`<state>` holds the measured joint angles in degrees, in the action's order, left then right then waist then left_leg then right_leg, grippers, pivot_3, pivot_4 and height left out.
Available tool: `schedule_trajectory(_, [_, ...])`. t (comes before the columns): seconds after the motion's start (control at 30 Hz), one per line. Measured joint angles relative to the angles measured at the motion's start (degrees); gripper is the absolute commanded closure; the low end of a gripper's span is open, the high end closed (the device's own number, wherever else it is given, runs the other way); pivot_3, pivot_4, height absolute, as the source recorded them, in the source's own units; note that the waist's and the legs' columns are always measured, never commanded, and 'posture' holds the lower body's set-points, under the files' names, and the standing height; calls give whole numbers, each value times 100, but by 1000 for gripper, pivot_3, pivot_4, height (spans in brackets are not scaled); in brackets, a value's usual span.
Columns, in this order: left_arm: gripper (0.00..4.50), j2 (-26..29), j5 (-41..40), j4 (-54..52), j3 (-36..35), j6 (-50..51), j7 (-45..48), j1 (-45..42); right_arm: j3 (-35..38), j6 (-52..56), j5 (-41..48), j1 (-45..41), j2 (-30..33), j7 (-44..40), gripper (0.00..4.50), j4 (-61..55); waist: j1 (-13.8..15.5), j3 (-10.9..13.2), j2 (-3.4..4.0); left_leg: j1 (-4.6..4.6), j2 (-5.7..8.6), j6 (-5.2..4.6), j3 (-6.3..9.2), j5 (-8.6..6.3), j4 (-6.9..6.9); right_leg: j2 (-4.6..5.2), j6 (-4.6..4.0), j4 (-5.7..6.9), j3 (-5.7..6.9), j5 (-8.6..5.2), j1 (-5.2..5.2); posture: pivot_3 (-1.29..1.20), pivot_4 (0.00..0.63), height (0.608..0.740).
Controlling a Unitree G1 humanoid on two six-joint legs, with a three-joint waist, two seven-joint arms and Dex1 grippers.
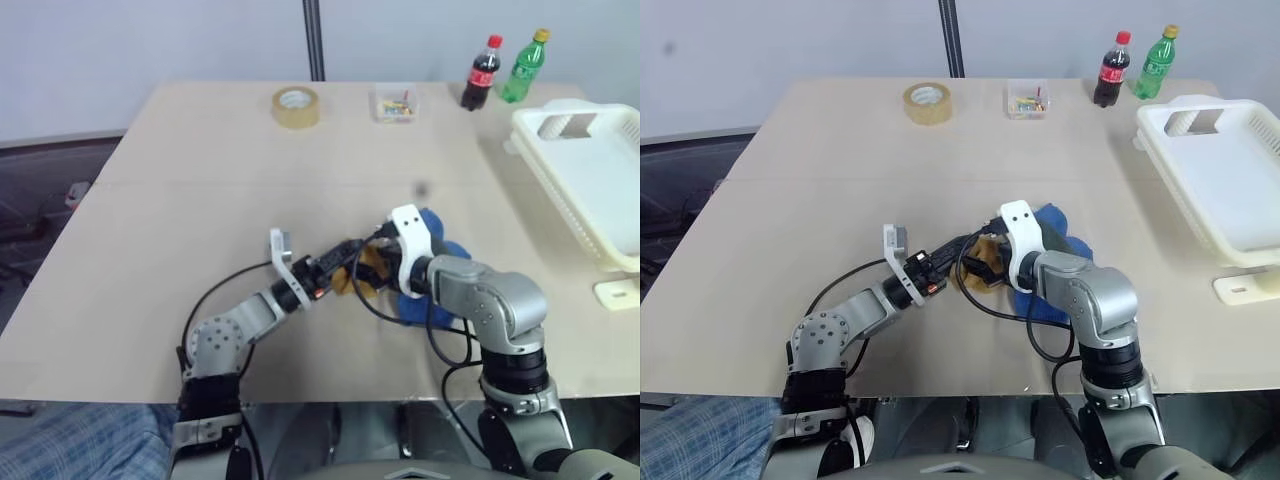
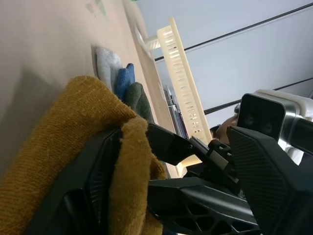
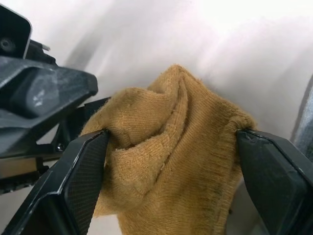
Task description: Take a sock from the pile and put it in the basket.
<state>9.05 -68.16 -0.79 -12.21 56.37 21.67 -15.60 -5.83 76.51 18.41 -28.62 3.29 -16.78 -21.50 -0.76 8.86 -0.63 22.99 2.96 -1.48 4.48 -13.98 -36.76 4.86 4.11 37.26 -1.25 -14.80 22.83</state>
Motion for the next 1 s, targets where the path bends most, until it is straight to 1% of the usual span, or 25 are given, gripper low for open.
schedule_trajectory(0.2, [813, -13, 91, 0, 26, -8, 65, 0, -84, 8, 62, 163, 155, -21, 189, 0, -4, 0, 0, -2, 0, 0, 0, 0, 0, -1, 0, 2, -1, 0, -1, 0, 150, 738])
schedule_trajectory(0.23, [813, -25, 108, 0, 26, -14, 71, 0, -67, 50, 102, 178, 142, -25, 416, -4, -2, -1, 0, -3, -1, 0, 0, 0, 0, -1, 0, 2, -1, 0, -2, 0, 150, 738])
schedule_trajectory(0.3, [813, -31, 125, 0, 25, -21, 81, -1, -23, 93, 151, 203, 105, -26, 1021, -7, -2, -1, 0, -4, -1, -1, 0, 0, 0, -1, 0, 2, -1, 0, -2, 0, 150, 738])
schedule_trajectory(0.33, [813, -34, 132, 0, 24, -26, 90, -1, 6, 127, 187, 229, 91, -26, 1442, -6, -2, -1, 0, -4, -1, -1, -1, 0, 0, -1, 0, 2, -1, 0, -2, 0, 150, 738])
schedule_trajectory(0.37, [813, -35, 137, 0, 24, -28, 94, 0, 8, 140, 193, 235, 87, -25, 1744, -6, -3, -1, 0, -4, -1, -1, -1, 0, 0, -1, 0, 2, -1, 0, -2, 0, 150, 738])
schedule_trajectory(0.43, [813, -46, 159, 0, 24, -39, 109, -1, 14, 205, 244, 237, 43, -24, 2767, 15, -4, -1, 0, -4, -1, -1, -1, 0, 0, -2, 0, 3, -1, 0, -1, 0, 150, 738])
schedule_trajectory(0.47, [813, -53, 165, 0, 24, -45, 110, -1, 14, 212, 257, 239, 16, -23, 3082, 23, -5, -1, 0, -4, -2, 0, -1, 0, 0, -3, 0, 4, -2, 0, -1, 0, 150, 738])
schedule_trajectory(0.53, [813, -72, 171, 0, 29, -49, 112, -1, 15, 215, 274, 238, -7, -21, 4051, 27, -3, -1, 0, -4, -2, -1, -1, 0, 0, -2, 0, 4, -2, 0, -1, 0, 150, 738])
schedule_trajectory(0.57, [813, -78, 173, 0, 31, -49, 112, -1, 16, 215, 284, 238, -9, -21, 4432, 27, -3, -1, 0, -4, -1, -1, -1, 0, -1, -2, 0, 4, -2, 0, -1, 0, 150, 738])
schedule_trajectory(1.0, [813, -14, 264, -116, 46, -62, 173, 72, 238, 332, 405, 183, -194, 8, 4432, 161, -16, -1, 0, -6, -4, 0, -2, 0, -1, -6, 0, 9, -5, 0, -1, 0, 150, 738])
